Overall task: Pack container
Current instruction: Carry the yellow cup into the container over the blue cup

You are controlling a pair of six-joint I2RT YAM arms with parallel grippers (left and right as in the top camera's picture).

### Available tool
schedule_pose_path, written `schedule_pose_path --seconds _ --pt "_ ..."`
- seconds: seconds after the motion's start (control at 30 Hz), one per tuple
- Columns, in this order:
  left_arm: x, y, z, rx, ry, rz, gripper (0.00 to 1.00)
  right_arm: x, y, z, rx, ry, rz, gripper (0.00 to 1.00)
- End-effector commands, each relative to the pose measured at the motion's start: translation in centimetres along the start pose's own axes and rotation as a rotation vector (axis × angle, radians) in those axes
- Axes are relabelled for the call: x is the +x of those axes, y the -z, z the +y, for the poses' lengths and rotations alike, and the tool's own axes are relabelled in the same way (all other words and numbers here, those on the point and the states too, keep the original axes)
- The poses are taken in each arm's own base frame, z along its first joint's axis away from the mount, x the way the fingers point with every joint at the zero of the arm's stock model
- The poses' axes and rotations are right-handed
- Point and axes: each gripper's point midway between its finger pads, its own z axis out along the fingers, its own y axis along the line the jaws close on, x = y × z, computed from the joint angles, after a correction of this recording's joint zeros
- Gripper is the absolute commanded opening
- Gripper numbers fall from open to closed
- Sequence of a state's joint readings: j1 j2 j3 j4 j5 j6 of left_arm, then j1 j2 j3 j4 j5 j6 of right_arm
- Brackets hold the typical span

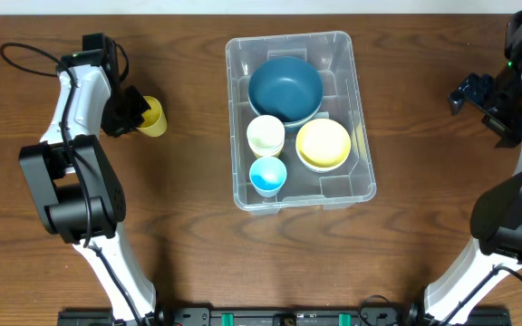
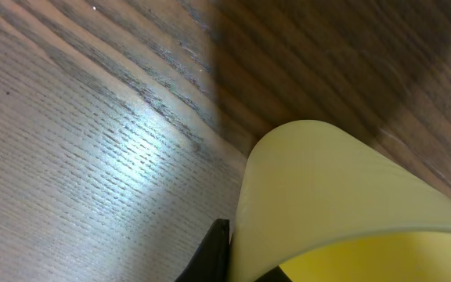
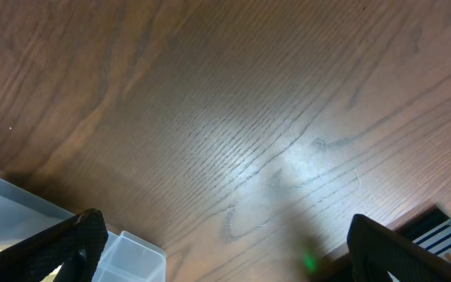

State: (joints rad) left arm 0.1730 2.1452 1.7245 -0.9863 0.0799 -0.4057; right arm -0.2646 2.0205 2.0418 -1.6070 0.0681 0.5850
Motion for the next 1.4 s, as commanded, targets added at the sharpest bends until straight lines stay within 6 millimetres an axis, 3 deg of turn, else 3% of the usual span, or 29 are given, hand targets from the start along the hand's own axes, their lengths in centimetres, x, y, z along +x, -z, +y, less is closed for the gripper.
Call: schedule_pose_path --seconds 0.0,0.17,0.3,0.4,0.6,0.77,0.93,1.13,1.37 --pt "-0.4 1.6 -0.2 0.014 -0.012 -0.023 0.06 -0.2 0.5 -0.4 0.001 -0.019 -0.017 0.99" --pt "-0.9 8.4 -1.2 0.080 -0.018 -0.100 0.06 -0.2 0.5 -0.4 0.001 -0.019 -0.017 0.99" --pt "1.3 14.8 -2.6 0.180 -0.062 -0.157 0.06 -0.2 0.5 -0.4 0.001 -0.019 -0.017 0.99" --pt "5.1 20.1 -3.7 0.255 -0.141 -0.205 0.06 -0.2 0.5 -0.4 0.001 -0.019 -0.017 0.99" --pt "13.8 25.9 -6.7 0.336 -0.375 -0.248 0.06 -0.2 0.5 -0.4 0.002 -0.019 -0.017 0.99" --pt "19.9 26.1 -10.2 0.363 -0.557 -0.196 0.06 -0.2 0.5 -0.4 0.001 -0.020 -0.017 0.99" --pt "23.3 23.0 -12.6 0.327 -0.657 -0.109 0.06 -0.2 0.5 -0.4 0.002 -0.019 -0.017 0.99" --pt "25.2 19.7 -13.6 0.251 -0.713 -0.014 0.06 -0.2 0.5 -0.4 0.001 -0.019 -0.017 0.99" --pt "25.7 16.4 -13.8 0.162 -0.722 0.075 0.06 -0.2 0.5 -0.3 0.001 -0.018 -0.017 0.99"
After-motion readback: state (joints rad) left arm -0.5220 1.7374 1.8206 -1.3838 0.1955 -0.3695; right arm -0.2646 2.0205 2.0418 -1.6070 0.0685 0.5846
